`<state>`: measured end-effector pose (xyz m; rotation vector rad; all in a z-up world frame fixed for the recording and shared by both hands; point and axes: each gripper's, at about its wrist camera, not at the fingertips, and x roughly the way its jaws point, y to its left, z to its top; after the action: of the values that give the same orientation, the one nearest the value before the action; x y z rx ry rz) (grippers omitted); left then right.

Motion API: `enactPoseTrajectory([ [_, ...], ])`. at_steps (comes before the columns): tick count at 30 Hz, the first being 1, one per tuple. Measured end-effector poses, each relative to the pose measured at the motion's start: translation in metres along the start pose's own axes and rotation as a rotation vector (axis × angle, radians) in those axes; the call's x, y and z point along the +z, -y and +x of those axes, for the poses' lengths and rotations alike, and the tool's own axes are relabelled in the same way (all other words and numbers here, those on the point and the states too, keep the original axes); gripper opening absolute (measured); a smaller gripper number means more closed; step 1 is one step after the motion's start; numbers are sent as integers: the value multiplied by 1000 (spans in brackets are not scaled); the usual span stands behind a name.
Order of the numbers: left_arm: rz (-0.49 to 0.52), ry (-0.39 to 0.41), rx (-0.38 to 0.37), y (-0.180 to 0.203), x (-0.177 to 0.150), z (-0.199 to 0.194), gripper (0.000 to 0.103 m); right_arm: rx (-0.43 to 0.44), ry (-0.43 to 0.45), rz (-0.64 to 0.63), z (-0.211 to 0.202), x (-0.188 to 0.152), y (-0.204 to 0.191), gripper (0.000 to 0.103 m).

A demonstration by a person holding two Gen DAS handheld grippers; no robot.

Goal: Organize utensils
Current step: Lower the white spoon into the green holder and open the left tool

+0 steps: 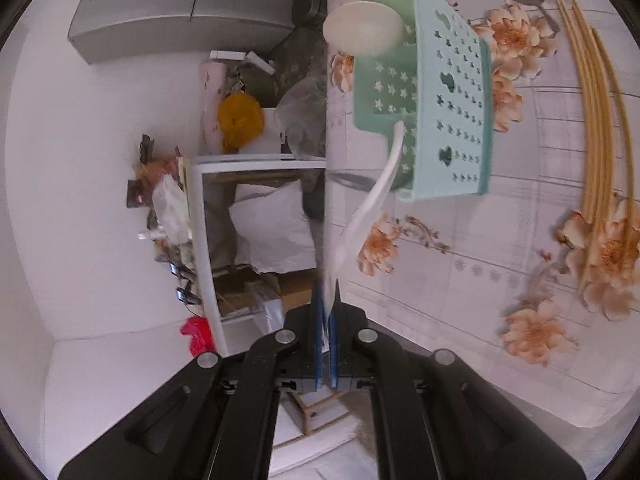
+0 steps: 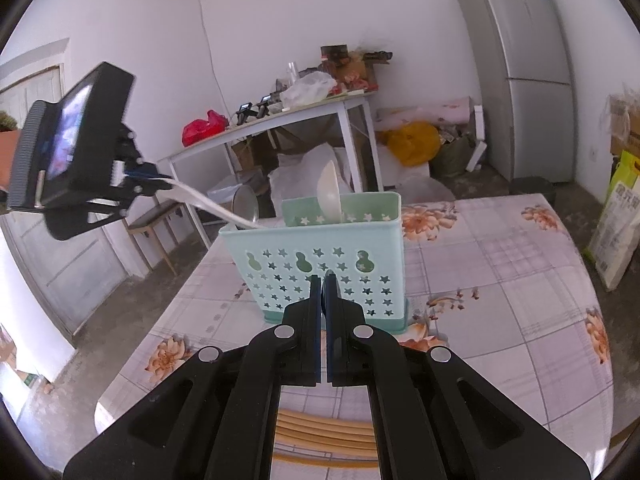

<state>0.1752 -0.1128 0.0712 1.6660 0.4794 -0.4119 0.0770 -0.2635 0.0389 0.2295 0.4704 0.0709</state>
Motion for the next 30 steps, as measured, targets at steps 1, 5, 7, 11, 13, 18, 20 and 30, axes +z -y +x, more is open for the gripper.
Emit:
enactPoseTrajectory([
  [1, -3, 1, -7, -2, 4, 3, 3, 4, 1, 4, 0, 0, 1, 0],
  [5, -11, 6, -11, -8, 19, 12, 7, 11, 3, 9, -1, 0, 1, 0],
  [7, -1, 12, -10, -11, 26, 16, 9, 14, 3, 12, -1, 0, 1, 0],
  [11, -95, 39, -63, -28, 36, 18, 13, 19, 6, 18, -1, -1, 1, 0],
  [13, -234, 77, -164, -50, 39, 17, 19, 22, 7, 19, -2, -2, 2, 0],
  [18, -527, 157, -345, -91, 34, 17, 42, 24, 7, 22, -3, -1, 3, 0],
  [20, -621, 198, -389, -103, 27, 15, 45, 26, 7, 26, -2, 0, 4, 0],
  [30, -1101, 357, -470, -81, -59, -4, 64, 19, 5, 31, -2, 0, 7, 0],
])
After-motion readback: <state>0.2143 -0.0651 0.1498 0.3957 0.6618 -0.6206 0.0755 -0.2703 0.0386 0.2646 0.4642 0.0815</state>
